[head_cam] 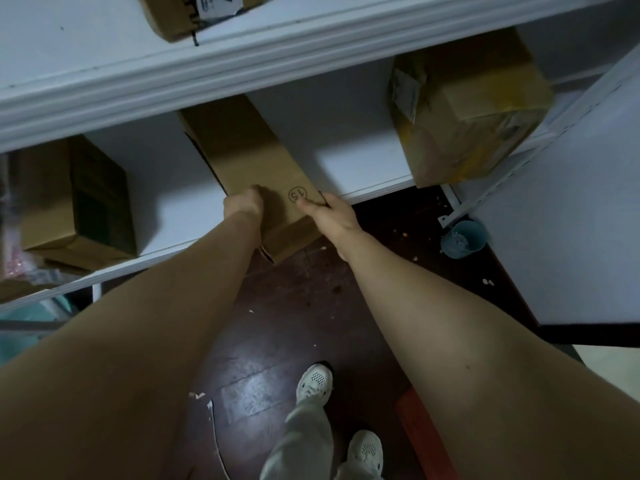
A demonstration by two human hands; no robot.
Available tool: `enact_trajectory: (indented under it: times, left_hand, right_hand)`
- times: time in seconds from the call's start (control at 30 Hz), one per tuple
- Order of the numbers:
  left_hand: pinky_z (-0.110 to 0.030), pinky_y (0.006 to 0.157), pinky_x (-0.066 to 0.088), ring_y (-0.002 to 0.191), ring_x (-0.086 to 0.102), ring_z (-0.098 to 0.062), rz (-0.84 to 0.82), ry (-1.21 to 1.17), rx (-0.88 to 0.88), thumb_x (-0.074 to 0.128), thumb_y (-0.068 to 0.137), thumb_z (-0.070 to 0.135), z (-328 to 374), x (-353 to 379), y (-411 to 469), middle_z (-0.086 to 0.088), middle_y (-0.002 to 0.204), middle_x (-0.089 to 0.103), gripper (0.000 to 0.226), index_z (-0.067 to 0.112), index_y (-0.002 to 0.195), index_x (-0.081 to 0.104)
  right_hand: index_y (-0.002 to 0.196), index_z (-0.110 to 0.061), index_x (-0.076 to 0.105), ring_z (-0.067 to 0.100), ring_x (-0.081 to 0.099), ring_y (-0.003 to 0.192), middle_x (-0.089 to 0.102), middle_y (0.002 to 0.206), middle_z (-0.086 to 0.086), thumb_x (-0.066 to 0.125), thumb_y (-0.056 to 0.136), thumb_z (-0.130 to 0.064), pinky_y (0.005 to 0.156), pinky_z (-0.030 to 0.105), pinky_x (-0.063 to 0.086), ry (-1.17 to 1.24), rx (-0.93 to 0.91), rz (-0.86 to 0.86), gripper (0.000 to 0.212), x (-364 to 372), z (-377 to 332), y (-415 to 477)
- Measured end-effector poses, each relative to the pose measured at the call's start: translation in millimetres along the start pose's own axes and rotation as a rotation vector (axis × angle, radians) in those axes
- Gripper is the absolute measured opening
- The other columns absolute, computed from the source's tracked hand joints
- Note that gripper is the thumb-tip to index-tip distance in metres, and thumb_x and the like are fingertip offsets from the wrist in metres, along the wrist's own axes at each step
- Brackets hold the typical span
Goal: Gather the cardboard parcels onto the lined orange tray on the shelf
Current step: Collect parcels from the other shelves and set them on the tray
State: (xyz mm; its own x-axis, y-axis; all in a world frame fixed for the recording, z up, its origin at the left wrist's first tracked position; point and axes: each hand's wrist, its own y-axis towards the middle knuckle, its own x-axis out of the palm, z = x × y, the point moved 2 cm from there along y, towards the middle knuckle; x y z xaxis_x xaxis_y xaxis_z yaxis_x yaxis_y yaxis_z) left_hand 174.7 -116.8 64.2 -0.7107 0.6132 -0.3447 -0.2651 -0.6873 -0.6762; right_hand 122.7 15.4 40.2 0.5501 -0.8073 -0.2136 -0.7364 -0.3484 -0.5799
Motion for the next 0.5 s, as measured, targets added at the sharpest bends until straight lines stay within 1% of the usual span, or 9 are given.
enact_trajectory:
  times: [0.07, 0.13, 0.2, 0.27, 0.33, 0.4, 0.43, 0.47, 0.5]
  left_hand:
    - [-0.036, 0.103, 0.042, 0.113, 0.053, -0.024, -0.039, -0.039, 0.001, 0.037, 0.097, 0.025, 3.7, 5.3, -2.8, -0.008, 0.132, 0.053, 0.045, 0.010, 0.139, 0.041]
    - [-0.038, 0.096, 0.046, 0.101, 0.052, -0.022, -0.076, -0.091, 0.013, 0.037, 0.096, 0.023, 8.4, 13.0, -8.0, -0.005, 0.118, 0.055, 0.041, 0.014, 0.135, 0.046]
    - [-0.039, 0.090, 0.049, 0.098, 0.053, -0.023, -0.120, -0.134, 0.001, 0.040, 0.095, 0.023, 12.1, 20.9, -13.2, -0.005, 0.113, 0.054, 0.036, 0.018, 0.130, 0.047]
    - [-0.036, 0.086, 0.049, 0.100, 0.052, -0.023, -0.179, -0.124, 0.013, 0.040, 0.098, 0.020, 10.8, 29.2, -17.5, -0.008, 0.119, 0.054, 0.031, 0.017, 0.128, 0.048]
    - [-0.035, 0.089, 0.046, 0.110, 0.054, -0.025, -0.228, -0.065, 0.044, 0.041, 0.100, 0.021, 6.3, 32.9, -21.1, -0.012, 0.134, 0.053, 0.036, 0.013, 0.134, 0.048]
    - [-0.036, 0.098, 0.043, 0.126, 0.050, -0.029, -0.260, -0.026, 0.062, 0.041, 0.099, 0.040, 1.6, 32.7, -24.5, -0.011, 0.143, 0.047, 0.051, 0.010, 0.140, 0.044]
    - [-0.039, 0.103, 0.042, 0.128, 0.049, -0.030, -0.272, -0.021, 0.030, 0.041, 0.095, 0.054, -0.3, 30.8, -25.4, -0.010, 0.142, 0.048, 0.061, 0.013, 0.140, 0.044]
    - [-0.042, 0.104, 0.041, 0.123, 0.052, -0.031, -0.275, -0.023, -0.016, 0.042, 0.088, 0.065, -2.0, 29.5, -25.1, -0.010, 0.136, 0.052, 0.070, 0.015, 0.138, 0.046]
    - [-0.042, 0.102, 0.043, 0.113, 0.056, -0.029, -0.269, -0.027, -0.051, 0.045, 0.085, 0.068, -1.7, 27.7, -25.8, -0.009, 0.126, 0.057, 0.072, 0.015, 0.132, 0.049]
  right_hand:
    - [0.129, -0.022, 0.058, 0.019, 0.060, 0.112, 0.065, 0.121, 0.000, 0.070, 0.080, -0.039, 0.099, 0.037, 0.049, 0.038, -0.066, 0.060, 0.054, -7.8, -2.4, -2.0]
    - [0.131, -0.024, 0.056, 0.017, 0.059, 0.112, 0.064, 0.122, 0.000, 0.073, 0.081, -0.032, 0.097, 0.034, 0.051, 0.075, -0.147, 0.142, 0.054, -22.3, -5.3, -0.2]
    - [0.133, -0.025, 0.054, 0.018, 0.056, 0.116, 0.061, 0.125, 0.001, 0.074, 0.080, -0.031, 0.098, 0.034, 0.050, 0.042, -0.238, 0.224, 0.056, -34.1, -12.2, -3.2]
    - [0.132, -0.026, 0.055, 0.021, 0.051, 0.123, 0.057, 0.130, 0.002, 0.073, 0.080, -0.031, 0.102, 0.038, 0.046, -0.040, -0.328, 0.276, 0.055, -40.6, -18.0, -9.6]
    - [0.130, -0.026, 0.057, 0.025, 0.042, 0.131, 0.051, 0.138, 0.002, 0.070, 0.083, -0.028, 0.108, 0.042, 0.039, -0.215, -0.430, 0.248, 0.048, -39.8, -19.1, -17.7]
    - [0.131, -0.025, 0.057, 0.024, 0.034, 0.137, 0.043, 0.145, 0.001, 0.065, 0.087, -0.018, 0.113, 0.037, 0.031, -0.411, -0.479, 0.155, 0.045, -28.4, -14.1, -26.9]
    - [0.132, -0.024, 0.056, 0.023, 0.033, 0.137, 0.043, 0.146, 0.000, 0.062, 0.087, -0.013, 0.114, 0.035, 0.030, -0.449, -0.487, 0.114, 0.047, -20.4, -11.2, -31.3]
    - [0.133, -0.023, 0.055, 0.022, 0.035, 0.136, 0.045, 0.144, 0.000, 0.060, 0.086, -0.008, 0.114, 0.035, 0.031, -0.452, -0.484, 0.091, 0.050, -14.8, -10.1, -36.4]
    - [0.134, -0.024, 0.054, 0.021, 0.039, 0.133, 0.048, 0.141, 0.001, 0.059, 0.084, -0.004, 0.112, 0.036, 0.035, -0.436, -0.471, 0.080, 0.054, -10.5, -9.5, -40.5]
